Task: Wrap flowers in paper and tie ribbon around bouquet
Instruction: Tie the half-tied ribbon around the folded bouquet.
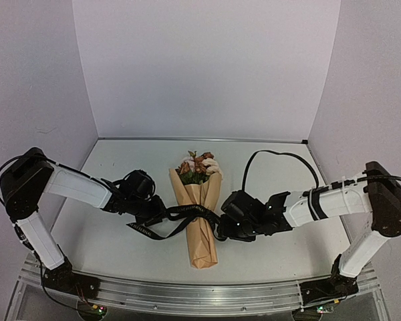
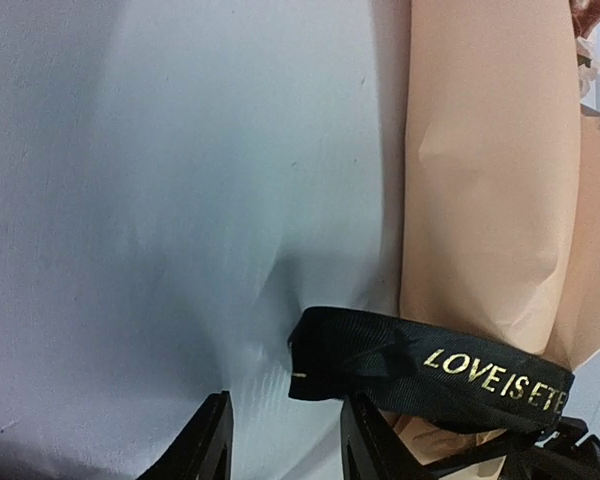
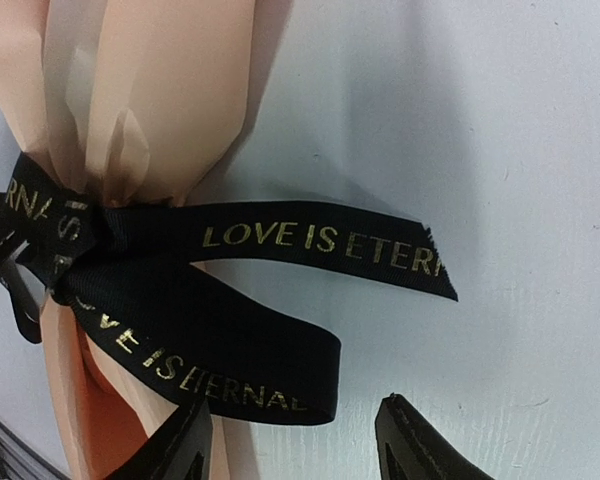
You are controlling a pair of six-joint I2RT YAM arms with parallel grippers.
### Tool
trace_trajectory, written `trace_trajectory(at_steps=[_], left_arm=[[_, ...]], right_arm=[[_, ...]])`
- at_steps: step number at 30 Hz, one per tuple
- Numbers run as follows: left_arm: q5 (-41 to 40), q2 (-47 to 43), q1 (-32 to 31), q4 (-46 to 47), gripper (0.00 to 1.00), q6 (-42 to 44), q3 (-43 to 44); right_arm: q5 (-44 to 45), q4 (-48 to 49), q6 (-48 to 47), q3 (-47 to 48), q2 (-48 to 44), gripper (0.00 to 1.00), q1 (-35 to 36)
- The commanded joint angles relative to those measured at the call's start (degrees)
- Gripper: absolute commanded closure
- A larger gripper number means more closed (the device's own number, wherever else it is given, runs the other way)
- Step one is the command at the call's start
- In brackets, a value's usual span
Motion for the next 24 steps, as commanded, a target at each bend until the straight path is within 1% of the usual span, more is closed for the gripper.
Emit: trace_trajectory(at_steps=[1,6,11,14,17,19,20,22,24], left_arm=[[-1.9,2.3,-0.2,0.4,0.62,1.6,3.4],[-3.4,3.7,-0.2,-0.5,0.67,2.3,4.4],[-4.4,4.5,-0.2,0.3,0.68,3.1,4.8],[-5.1,5.2,-0.2,0.7,0.72,3.7,5.9],[-6.3,5.3,-0.2,2.3,0.81,4.4,6.5],[-7.3,5.1,-0.2,3.6,0.89,4.8,6.8],[-7.8,4.9,-0.2,3.9,0.93,5.0,6.9],[-9.3,4.1,-0.2,4.1,0.99,5.5,7.2],[-11.4,3.3,0.0,3.9,1.00,6.5,7.3]], right_arm=[[1.9,1.0,1.3,0.4,1.6,0.43,0.9],[2.4,1.0,2.1,0.7,3.9,0.46,0.9],[2.9,1.0,1.4,2.6,6.1,0.48,0.8],[3.2,0.9,0.9,3.6,7.0,0.50,0.8],[3.7,0.9,0.4,4.2,7.3,0.54,0.6],[3.8,0.7,0.0,4.7,7.6,0.62,0.4],[3.8,0.4,-0.2,4.9,7.7,0.67,0.3],[4.1,-0.6,-0.9,5.5,7.7,0.85,0.2],[5.1,-2.6,-2.1,6.1,7.4,0.95,0.1]])
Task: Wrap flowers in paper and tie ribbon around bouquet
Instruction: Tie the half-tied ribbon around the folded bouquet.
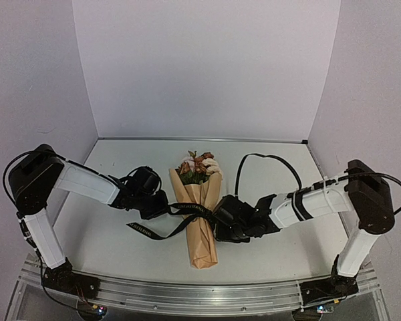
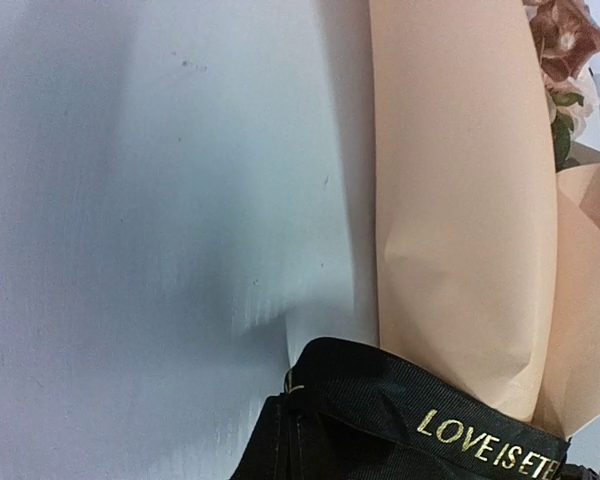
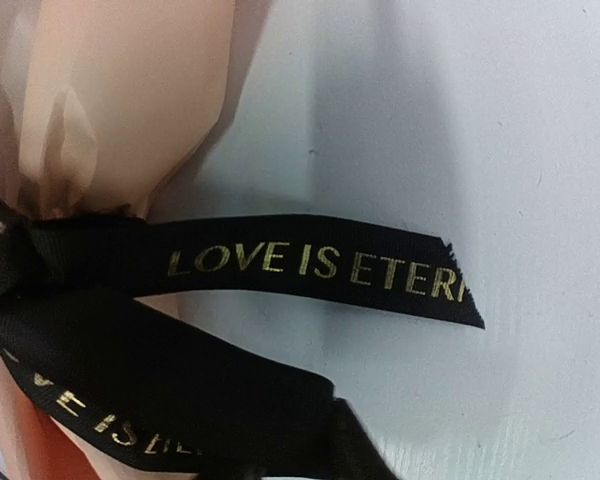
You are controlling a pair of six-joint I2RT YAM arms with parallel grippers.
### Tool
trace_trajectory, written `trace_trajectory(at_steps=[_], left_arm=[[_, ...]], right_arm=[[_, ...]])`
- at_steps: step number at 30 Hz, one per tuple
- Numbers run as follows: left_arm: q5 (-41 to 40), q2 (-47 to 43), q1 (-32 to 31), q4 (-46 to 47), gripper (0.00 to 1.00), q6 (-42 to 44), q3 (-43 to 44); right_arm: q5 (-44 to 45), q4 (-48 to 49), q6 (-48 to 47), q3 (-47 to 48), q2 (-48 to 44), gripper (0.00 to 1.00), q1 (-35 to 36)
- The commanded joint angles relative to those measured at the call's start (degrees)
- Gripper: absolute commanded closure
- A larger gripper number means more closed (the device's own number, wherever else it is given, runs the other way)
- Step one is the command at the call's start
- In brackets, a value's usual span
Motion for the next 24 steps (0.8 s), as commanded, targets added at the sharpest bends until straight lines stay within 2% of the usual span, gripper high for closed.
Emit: trace_trajectory(at_steps=[1,11,18,20,24], left_arm=[[-5.5,-2.0,0.2,1.7,1.00,2.7,2.6],[-7.5,-6.7,2.9,-0.1,1.00,6.9,0.5],[-6.7,-8.4,4.2,-0.3,1.00,9.6,0.1],[-6.3,-8.5,4.2,-0.3,1.00,10.1,0.0],[-4.9,-8.8,4.2,-0.3,1.00,10.6,-0.2]], right_arm=[[3.7,-3.8,-2.6,3.0,0.0,0.99,-0.4],[16.9,-19.7,-10.9,8.3,-2.7,1.00,-0.3],[26.0,-27.5,-19.5,15.0,-0.3,0.99,-0.4],[27.4,-28.2,-21.7,16.6,0.8,0.94,-0.4],[24.9,-28.3,-23.4,18.7,2.2,0.74,-1.5]])
